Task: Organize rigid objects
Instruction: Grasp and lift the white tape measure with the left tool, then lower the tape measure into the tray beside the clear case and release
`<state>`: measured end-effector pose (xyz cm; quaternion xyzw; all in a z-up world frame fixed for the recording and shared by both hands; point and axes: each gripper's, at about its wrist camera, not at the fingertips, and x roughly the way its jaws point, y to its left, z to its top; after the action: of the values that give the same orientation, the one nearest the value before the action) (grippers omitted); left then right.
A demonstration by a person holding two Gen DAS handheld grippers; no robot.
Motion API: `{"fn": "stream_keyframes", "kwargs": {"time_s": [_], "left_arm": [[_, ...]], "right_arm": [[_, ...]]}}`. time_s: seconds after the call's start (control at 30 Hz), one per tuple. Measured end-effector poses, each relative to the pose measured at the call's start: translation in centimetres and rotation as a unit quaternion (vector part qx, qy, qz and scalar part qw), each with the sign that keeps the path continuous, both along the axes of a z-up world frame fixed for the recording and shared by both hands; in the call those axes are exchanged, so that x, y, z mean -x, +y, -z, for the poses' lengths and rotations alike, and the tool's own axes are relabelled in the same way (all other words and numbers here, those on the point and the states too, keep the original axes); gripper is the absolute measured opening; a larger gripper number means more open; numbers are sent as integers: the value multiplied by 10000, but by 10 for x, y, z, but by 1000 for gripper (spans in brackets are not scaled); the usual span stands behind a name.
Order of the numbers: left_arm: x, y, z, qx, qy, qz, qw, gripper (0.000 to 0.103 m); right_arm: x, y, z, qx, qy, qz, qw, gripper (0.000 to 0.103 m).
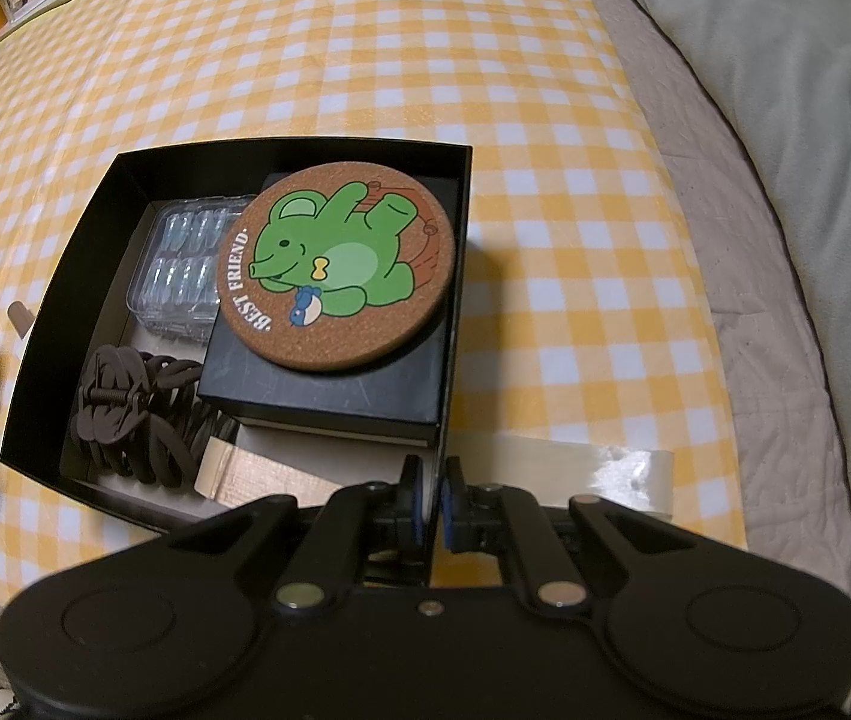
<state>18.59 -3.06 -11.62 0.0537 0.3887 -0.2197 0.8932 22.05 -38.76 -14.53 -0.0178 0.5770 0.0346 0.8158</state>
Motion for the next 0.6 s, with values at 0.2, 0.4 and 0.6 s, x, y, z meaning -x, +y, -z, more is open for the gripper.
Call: {"fn": "stream_keyframes", "kwargs": {"time_s": [0.2, 0.4, 0.6], "left_arm": [[-5, -45, -34, 336, -345, 304, 9984, 56], [-14, -100, -42, 343, -480, 578, 9966, 56], [-30, -135, -33, 551, -333, 395, 9971, 56]], "right_arm": [[0, 0, 0, 5, 0, -8, 10000, 7], [0, 0, 0, -4, 0, -7, 10000, 7], [0, 0, 0, 0, -3, -15, 10000, 7]]}}
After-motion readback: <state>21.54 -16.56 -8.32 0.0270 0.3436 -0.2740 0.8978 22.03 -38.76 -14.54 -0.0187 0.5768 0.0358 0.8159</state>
